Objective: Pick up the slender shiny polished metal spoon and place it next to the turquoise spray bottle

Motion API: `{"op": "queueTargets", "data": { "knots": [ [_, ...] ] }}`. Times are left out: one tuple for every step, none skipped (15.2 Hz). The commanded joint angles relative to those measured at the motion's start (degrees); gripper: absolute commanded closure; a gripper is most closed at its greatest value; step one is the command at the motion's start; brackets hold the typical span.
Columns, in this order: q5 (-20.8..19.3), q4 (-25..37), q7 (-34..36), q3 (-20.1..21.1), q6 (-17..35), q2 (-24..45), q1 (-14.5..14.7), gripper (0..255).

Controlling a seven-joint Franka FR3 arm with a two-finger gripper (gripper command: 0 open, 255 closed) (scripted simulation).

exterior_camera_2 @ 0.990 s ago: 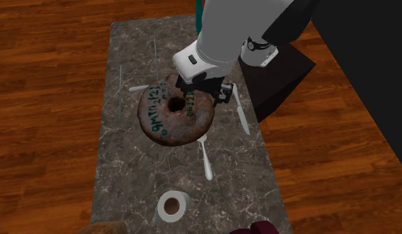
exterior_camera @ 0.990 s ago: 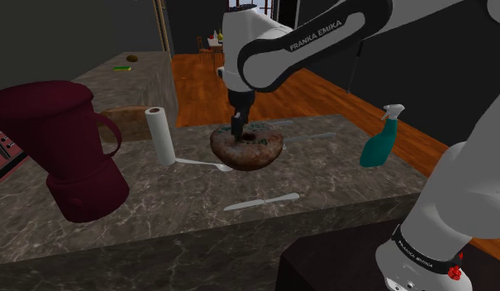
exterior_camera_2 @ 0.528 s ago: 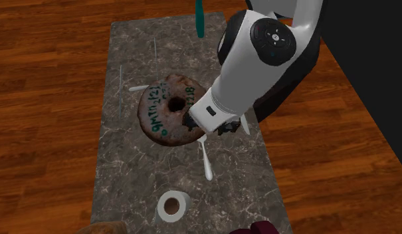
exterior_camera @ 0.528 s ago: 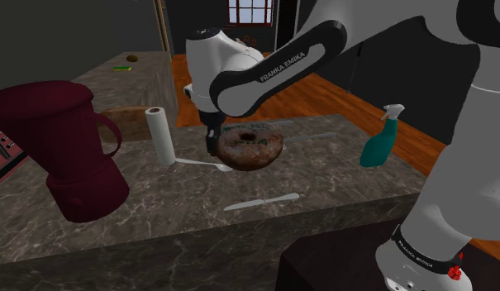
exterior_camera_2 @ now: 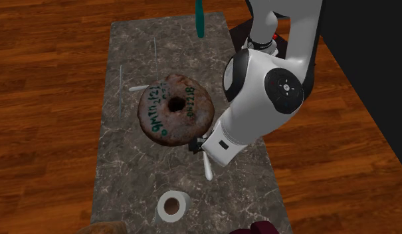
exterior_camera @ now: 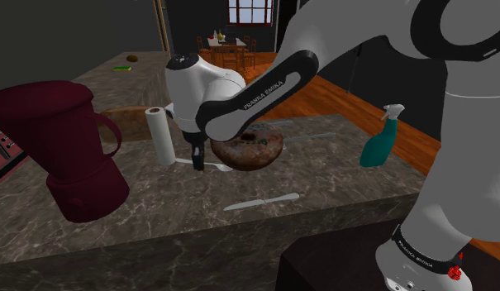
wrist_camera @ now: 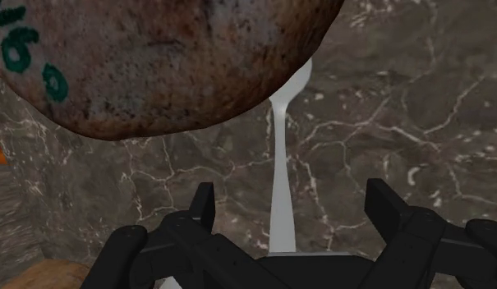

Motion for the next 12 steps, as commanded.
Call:
{"op": "queueTargets", "data": {
  "knots": [
    [-0.8,0.2,0.5,-0.3,1.0,1.2,0.1,0],
    [-1.1,0.1,0.7,-0.5,1.5,1.7,0.1,0],
    [-1.4,0.1,0.8,-0.7,2.0,2.3,0.1,0],
    [-1.6,0.1,1.0,-0.8,2.3,2.6,0.1,0],
    [-1.6,0.1,1.0,-0.8,2.3,2.6,0.1,0],
    [-1.6,0.1,1.0,-0.8,2.3,2.6,0.1,0],
    [-1.6,0.1,1.0,-0.8,2.3,2.6,0.1,0],
    [-1.6,0.1,1.0,-0.8,2.3,2.6,0.1,0],
    [-1.6,0.1,1.0,-0.8,2.3,2.6,0.1,0],
    [-1.6,0.1,1.0,-0.8,2.3,2.6,0.1,0],
    [-1.6,0.1,1.0,-0.8,2.3,2.6,0.1,0],
    [-1.6,0.1,1.0,-0.8,2.3,2.6,0.1,255]
  ]
}}
